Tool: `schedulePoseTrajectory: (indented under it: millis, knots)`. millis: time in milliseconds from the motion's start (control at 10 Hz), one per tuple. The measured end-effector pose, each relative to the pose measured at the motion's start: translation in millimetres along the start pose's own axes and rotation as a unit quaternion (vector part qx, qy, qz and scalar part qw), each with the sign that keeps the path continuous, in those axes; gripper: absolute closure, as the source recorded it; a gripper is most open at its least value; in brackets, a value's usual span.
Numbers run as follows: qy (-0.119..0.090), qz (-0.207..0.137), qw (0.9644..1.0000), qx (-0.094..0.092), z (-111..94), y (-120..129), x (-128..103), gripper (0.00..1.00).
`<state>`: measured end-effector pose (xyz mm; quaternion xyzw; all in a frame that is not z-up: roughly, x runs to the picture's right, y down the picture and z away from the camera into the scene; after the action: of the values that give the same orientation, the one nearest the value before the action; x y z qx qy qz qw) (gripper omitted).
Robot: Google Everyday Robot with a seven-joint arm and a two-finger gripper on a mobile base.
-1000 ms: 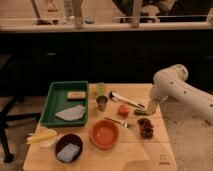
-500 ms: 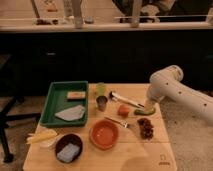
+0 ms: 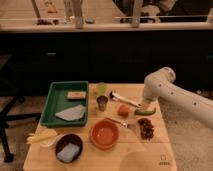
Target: Wipe table surface with brush
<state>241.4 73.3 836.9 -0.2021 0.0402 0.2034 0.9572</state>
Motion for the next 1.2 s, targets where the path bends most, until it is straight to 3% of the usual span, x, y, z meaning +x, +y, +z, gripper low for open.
schedulePoseTrajectory:
  millis: [500, 1200]
  knots:
    - [-0.024, 0.038, 0.998, 0.045, 22, -21, -7, 0.2]
    - [-0.03, 0.04, 0.9977, 0.045, 29, -26, -13, 0.2]
